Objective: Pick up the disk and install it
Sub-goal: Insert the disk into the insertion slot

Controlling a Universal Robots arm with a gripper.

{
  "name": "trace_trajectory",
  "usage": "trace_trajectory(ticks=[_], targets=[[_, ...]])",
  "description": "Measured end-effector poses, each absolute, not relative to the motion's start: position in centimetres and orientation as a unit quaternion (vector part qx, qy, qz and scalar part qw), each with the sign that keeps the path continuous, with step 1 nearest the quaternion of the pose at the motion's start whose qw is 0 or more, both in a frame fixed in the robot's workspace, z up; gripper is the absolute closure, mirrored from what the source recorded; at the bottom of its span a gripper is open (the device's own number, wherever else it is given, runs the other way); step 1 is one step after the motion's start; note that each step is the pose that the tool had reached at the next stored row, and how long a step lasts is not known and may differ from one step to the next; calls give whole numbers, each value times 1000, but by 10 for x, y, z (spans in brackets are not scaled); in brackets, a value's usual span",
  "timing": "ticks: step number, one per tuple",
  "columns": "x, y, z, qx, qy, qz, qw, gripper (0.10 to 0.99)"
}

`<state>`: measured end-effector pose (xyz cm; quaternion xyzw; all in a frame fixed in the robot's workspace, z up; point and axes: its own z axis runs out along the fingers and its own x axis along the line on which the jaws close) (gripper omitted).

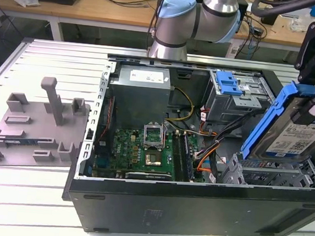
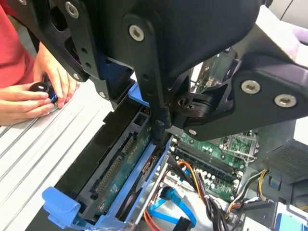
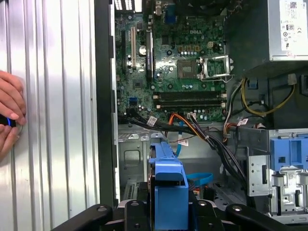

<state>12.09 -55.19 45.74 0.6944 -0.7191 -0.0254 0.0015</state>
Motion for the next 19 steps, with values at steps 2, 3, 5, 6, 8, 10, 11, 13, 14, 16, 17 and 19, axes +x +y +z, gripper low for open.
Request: trace_trajectory(ticks=[2, 3, 5, 6, 8, 10, 11, 13, 14, 16, 17, 19], targets=[[121, -552, 457, 696, -718, -27, 3, 718], [121, -552, 457, 698, -715, -27, 3, 718], [121, -551, 457, 709, -704, -27, 4, 718], [121, -551, 457, 712, -702, -27, 4, 718], [121, -551, 457, 713, -701, -27, 4, 718], [121, -551, 457, 713, -701, -27, 4, 718], [121, -551, 457, 713, -701, -27, 4, 718], [122, -551, 457, 712, -702, -27, 4, 718], [123, -551, 457, 711, -702, -27, 4, 718], [123, -551, 457, 709, -705, -27, 4, 718], [123, -551, 457, 708, -706, -27, 4, 718], [123, -551, 456, 705, -708, -27, 4, 718]])
